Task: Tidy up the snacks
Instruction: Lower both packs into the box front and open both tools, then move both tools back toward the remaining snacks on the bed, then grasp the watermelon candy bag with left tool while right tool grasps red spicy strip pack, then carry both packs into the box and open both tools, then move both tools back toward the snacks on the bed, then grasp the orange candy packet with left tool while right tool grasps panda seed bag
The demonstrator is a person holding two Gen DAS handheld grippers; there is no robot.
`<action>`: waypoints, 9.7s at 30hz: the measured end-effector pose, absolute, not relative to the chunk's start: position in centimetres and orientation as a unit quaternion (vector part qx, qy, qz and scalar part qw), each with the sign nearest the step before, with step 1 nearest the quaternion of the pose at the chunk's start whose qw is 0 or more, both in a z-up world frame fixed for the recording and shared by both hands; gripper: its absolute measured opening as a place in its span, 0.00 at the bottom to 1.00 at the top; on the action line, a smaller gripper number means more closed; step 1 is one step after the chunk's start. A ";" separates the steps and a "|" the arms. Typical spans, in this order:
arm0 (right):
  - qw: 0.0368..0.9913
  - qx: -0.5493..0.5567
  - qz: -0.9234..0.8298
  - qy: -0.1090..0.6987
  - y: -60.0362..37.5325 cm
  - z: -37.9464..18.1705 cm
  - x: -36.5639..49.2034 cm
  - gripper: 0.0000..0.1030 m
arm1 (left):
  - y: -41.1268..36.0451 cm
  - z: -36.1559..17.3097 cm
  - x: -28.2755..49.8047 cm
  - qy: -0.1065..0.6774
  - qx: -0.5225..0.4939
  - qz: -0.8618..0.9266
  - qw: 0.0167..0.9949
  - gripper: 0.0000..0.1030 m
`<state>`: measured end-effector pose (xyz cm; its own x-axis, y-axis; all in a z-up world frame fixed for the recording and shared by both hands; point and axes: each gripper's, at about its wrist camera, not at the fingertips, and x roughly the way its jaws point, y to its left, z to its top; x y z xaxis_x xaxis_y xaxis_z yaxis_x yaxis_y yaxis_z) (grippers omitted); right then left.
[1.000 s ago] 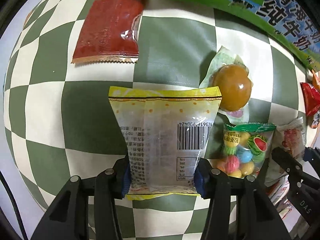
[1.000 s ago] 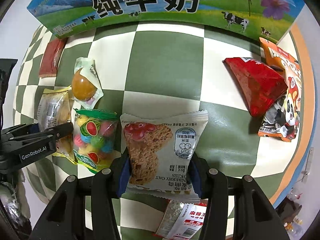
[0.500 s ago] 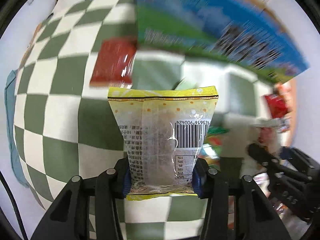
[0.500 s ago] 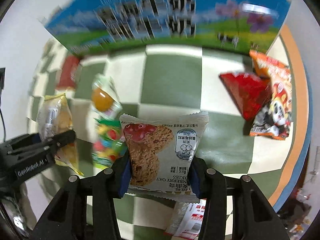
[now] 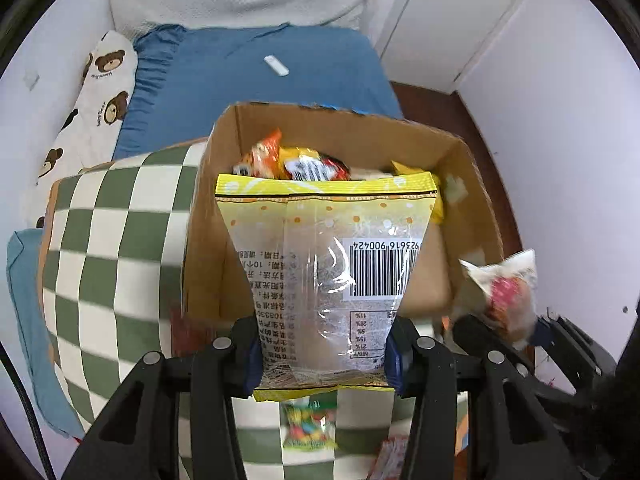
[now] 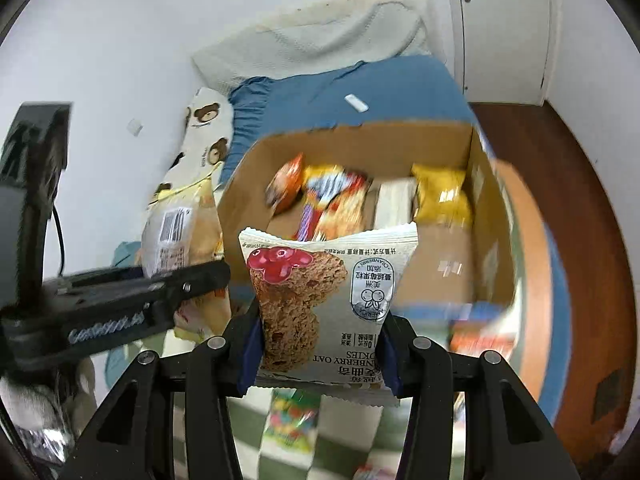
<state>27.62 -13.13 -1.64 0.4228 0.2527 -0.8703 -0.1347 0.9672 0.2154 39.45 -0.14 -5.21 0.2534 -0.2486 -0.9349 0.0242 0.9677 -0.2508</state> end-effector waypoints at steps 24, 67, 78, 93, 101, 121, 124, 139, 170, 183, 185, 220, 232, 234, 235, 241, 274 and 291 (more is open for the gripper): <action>0.734 0.097 0.126 0.660 -11.7 -14.5 39.4 0.86 | 0.5 -16.9 47.9 0.715 -0.085 -0.048 0.692 0.76; 0.869 -0.017 0.032 0.493 -15.0 1.5 26.9 0.94 | 0.6 -1.9 32.1 0.483 -0.037 -0.024 0.875 0.85; 0.882 0.021 0.038 0.468 -16.0 4.4 21.4 0.94 | 0.9 -1.5 26.5 0.482 -0.056 -0.036 0.874 0.85; 0.736 0.101 0.028 0.669 -19.0 -16.1 8.1 0.69 | -2.0 -19.0 20.2 0.655 0.016 -0.011 0.755 0.85; 0.730 0.014 0.001 0.683 -16.4 -21.4 6.9 0.66 | -3.1 -23.3 22.1 0.695 -0.011 -0.020 0.719 0.85; 0.750 0.066 0.012 0.658 -20.0 -16.8 10.6 0.75 | -4.4 -27.8 21.8 0.723 -0.056 -0.062 0.686 0.50; 0.727 0.061 0.013 0.684 -19.5 -17.0 10.4 0.75 | -4.9 -27.8 21.8 0.722 -0.050 -0.060 0.688 0.50; 0.746 0.030 0.023 0.664 -18.9 -15.7 11.3 0.49 | -5.4 -20.0 22.3 0.675 -0.052 -0.082 0.731 0.45; 0.804 0.054 0.034 0.591 -18.8 -8.4 38.6 0.49 | -3.1 -17.5 45.3 0.674 -0.046 -0.045 0.736 0.46; 0.753 0.024 0.037 0.657 -16.5 -13.4 39.8 0.87 | -2.5 -18.0 45.8 0.676 -0.058 -0.047 0.733 0.78; 0.756 0.019 0.032 0.653 -16.2 -13.3 40.0 0.93 | -2.2 -17.6 45.8 0.673 -0.059 -0.045 0.736 0.84; 0.835 -0.021 0.013 0.550 -16.7 -2.9 31.0 0.95 | -0.3 -6.5 35.9 0.535 -0.035 -0.026 0.844 0.84; 0.875 0.010 0.034 0.482 -17.3 3.6 24.2 0.95 | 0.8 -0.7 29.1 0.465 -0.053 -0.025 0.884 0.84; 0.876 0.023 0.038 0.481 -18.0 3.8 23.3 0.95 | 1.4 -0.9 28.1 0.464 -0.054 -0.014 0.884 0.84; 0.874 0.032 0.040 0.482 -18.5 3.5 22.9 0.95 | 1.7 -1.3 27.8 0.468 -0.056 -0.011 0.882 0.84; 0.850 0.072 0.018 0.522 -22.3 -1.7 21.8 0.64 | 2.8 -7.6 26.4 0.532 -0.050 0.019 0.845 0.84; 0.746 0.091 -0.019 0.659 -24.6 -17.7 13.3 0.60 | -1.1 -25.3 21.3 0.698 -0.074 -0.050 0.710 0.52; 0.746 0.083 -0.010 0.660 -22.2 -20.1 11.3 0.56 | -3.8 -25.1 19.0 0.702 -0.054 -0.062 0.707 0.52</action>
<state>11.33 -22.16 -20.15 0.1277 0.0958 -0.9872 0.1244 0.9859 0.1118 18.99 -3.84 -25.13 0.0057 -0.1630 -0.9866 0.0122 0.9866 -0.1629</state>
